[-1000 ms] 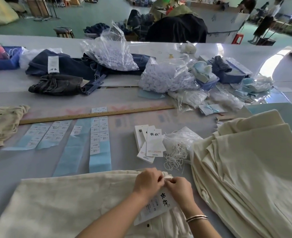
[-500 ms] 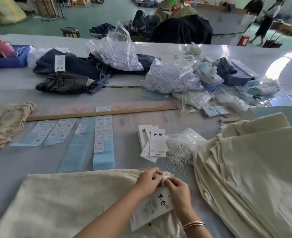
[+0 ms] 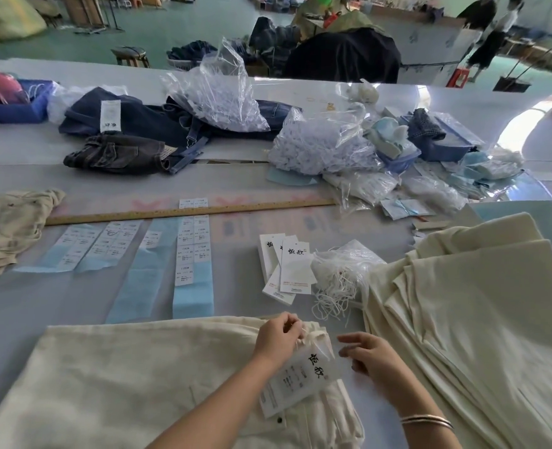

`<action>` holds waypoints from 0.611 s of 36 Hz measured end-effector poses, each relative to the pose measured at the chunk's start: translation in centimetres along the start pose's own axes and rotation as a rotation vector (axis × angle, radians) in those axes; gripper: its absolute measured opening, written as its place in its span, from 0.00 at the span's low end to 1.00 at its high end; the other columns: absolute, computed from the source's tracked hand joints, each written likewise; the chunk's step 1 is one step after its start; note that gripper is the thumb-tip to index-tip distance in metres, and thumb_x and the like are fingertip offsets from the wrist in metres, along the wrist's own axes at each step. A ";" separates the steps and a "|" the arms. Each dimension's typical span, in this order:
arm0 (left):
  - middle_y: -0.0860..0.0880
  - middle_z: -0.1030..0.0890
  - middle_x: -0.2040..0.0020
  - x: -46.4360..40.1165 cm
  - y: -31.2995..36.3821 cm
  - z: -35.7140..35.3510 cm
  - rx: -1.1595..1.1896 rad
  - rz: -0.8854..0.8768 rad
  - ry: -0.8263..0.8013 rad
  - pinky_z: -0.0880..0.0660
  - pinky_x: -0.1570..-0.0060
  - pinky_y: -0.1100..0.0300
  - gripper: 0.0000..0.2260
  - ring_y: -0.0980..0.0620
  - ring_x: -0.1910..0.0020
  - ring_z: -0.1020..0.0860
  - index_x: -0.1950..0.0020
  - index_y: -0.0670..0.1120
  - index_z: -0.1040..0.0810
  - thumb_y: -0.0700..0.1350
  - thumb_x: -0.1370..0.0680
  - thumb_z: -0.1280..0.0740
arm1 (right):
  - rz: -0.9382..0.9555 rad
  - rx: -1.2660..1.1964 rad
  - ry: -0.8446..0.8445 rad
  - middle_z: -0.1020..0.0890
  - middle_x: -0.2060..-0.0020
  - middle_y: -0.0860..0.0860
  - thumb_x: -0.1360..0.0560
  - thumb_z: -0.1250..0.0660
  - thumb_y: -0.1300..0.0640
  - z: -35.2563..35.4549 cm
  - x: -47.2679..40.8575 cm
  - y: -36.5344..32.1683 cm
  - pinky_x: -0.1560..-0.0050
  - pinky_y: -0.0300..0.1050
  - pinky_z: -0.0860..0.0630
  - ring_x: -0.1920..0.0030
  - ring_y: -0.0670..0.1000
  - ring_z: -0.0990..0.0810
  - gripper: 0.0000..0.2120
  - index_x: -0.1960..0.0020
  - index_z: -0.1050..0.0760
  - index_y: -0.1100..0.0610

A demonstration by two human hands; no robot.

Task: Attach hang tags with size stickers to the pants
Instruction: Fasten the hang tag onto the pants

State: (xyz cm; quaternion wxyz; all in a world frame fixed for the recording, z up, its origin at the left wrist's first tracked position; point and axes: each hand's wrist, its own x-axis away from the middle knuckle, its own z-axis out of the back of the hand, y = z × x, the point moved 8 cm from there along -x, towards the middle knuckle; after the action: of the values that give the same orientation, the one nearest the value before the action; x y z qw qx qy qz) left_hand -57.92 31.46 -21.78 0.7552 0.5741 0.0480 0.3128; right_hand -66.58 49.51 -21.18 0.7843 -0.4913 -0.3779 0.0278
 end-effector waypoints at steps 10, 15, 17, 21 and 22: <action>0.55 0.22 0.60 0.8 2.0 -1.3 -0.074 -0.145 -0.089 0.29 0.60 0.69 0.06 0.58 0.61 0.24 0.54 0.49 0.21 0.50 0.22 0.34 | 0.072 -0.590 -0.199 0.18 0.49 0.64 0.27 0.45 0.78 -1.8 0.5 -1.7 0.52 0.42 0.19 0.48 0.58 0.17 0.17 0.44 0.25 0.67; 0.48 0.17 0.58 1.3 2.3 -1.2 0.097 -0.146 -0.142 0.23 0.50 0.57 0.06 0.52 0.58 0.20 0.56 0.50 0.21 0.48 0.21 0.34 | 0.122 -0.624 -0.151 0.17 0.50 0.64 0.26 0.39 0.72 -2.6 0.3 -2.4 0.55 0.42 0.19 0.49 0.59 0.17 0.12 0.45 0.24 0.67; 0.49 0.16 0.59 1.5 2.4 -1.1 0.182 -0.139 -0.164 0.23 0.51 0.59 0.05 0.55 0.60 0.20 0.56 0.48 0.21 0.47 0.21 0.34 | 0.130 -0.658 -0.130 0.18 0.51 0.65 0.29 0.35 0.70 -2.8 0.4 -2.6 0.56 0.43 0.19 0.50 0.60 0.17 0.12 0.45 0.24 0.67; 0.52 0.19 0.62 2.0 2.5 -0.8 0.310 -0.128 -0.176 0.24 0.52 0.62 0.04 0.55 0.60 0.21 0.56 0.45 0.21 0.44 0.22 0.32 | 0.131 -0.693 -0.090 0.17 0.54 0.65 0.36 0.29 0.64 -3.3 0.9 -3.1 0.64 0.41 0.20 0.65 0.53 0.17 0.17 0.47 0.24 0.65; 0.52 0.20 0.63 2.1 2.6 -0.7 0.325 -0.129 -0.176 0.24 0.52 0.62 0.04 0.55 0.60 0.21 0.56 0.45 0.21 0.44 0.22 0.32 | 0.134 -0.700 -0.086 0.17 0.55 0.64 0.36 0.28 0.63 -3.5 1.0 -3.3 0.67 0.39 0.22 0.70 0.49 0.21 0.16 0.49 0.23 0.64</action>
State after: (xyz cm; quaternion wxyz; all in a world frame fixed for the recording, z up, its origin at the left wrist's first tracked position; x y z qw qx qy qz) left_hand -57.62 33.57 -19.10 0.6723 0.7093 0.0685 0.2003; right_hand -64.81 45.63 -18.84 0.5483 -0.7521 -0.3644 -0.0313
